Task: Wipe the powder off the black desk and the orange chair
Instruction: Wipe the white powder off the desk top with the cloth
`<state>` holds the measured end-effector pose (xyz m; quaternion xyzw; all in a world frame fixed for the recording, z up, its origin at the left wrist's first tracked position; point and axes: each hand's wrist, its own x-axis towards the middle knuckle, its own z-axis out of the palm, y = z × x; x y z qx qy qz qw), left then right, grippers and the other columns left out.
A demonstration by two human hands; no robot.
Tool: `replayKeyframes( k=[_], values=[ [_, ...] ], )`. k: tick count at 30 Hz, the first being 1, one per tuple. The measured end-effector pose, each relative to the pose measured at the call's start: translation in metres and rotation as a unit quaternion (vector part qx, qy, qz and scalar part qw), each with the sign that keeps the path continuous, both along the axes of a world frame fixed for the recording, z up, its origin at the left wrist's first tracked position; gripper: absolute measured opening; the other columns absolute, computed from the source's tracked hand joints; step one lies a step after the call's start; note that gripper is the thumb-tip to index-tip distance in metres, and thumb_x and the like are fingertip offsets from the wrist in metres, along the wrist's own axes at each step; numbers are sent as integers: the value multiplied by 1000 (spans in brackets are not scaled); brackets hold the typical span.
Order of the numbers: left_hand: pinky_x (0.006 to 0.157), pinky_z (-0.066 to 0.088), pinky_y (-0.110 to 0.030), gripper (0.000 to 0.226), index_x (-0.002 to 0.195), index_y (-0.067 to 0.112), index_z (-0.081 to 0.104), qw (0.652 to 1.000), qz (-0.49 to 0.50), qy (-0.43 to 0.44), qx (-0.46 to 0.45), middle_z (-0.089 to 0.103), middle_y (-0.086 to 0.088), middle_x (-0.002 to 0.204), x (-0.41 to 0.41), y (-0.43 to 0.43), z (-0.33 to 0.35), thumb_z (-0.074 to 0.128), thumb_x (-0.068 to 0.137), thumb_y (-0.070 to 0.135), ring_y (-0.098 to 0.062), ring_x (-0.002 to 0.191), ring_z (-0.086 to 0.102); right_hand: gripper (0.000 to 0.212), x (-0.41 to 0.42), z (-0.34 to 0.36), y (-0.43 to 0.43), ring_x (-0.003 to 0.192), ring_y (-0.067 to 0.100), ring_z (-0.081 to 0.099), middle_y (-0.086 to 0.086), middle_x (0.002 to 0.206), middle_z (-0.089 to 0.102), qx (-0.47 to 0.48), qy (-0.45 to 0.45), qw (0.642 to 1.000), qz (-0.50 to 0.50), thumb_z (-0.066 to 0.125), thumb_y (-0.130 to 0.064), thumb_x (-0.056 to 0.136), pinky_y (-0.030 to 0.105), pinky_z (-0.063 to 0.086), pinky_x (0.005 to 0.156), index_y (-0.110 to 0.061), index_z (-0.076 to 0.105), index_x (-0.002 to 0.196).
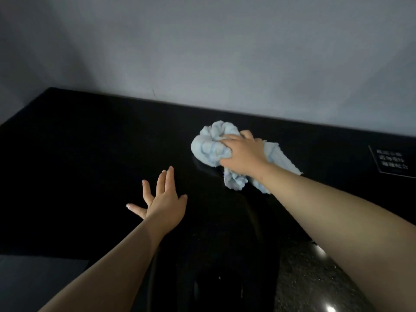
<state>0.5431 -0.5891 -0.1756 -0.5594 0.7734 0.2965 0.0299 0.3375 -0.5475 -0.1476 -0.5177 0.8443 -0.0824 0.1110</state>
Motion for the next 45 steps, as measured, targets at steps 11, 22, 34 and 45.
replayKeyframes(
  k=[11, 22, 34, 45],
  values=[
    [108, -16, -58, 71, 150, 32, 7, 999, -39, 17, -14, 0, 17, 158, 20, 7, 4, 40, 91, 11, -15, 145, -15, 41, 42, 10, 98, 111, 21, 43, -14, 116, 62, -122, -103, 984, 74, 54, -40, 68, 44, 34, 93, -33, 67, 106],
    [116, -6, -38, 62, 148, 24, 24, 989, -130, 68, 18, 19, 0, 157, 71, 27, 21, 34, 92, 0, -14, 146, -1, 46, 116, 4, 122, 118, 13, 32, -22, 127, 46, 45, -78, 988, 127, 25, -59, 80, 50, 22, 106, -47, 49, 118],
    [117, -3, -34, 56, 149, 29, 19, 986, -162, 47, 11, 19, 9, 156, 113, 92, 18, 30, 97, 11, -9, 145, 0, 51, 125, 14, 145, 118, 26, 37, -12, 136, 39, 38, -29, 999, 18, 35, -48, 86, 48, 32, 92, -54, 21, 135],
    [117, 8, -29, 48, 149, 27, 20, 986, -160, 44, 18, 24, 3, 155, 151, 148, 32, 30, 102, 29, -11, 145, 11, 32, 170, 35, 223, 113, 17, 35, -19, 125, 46, 56, -137, 982, 118, 52, -33, 83, 44, 34, 96, -43, 53, 113]
  ],
)
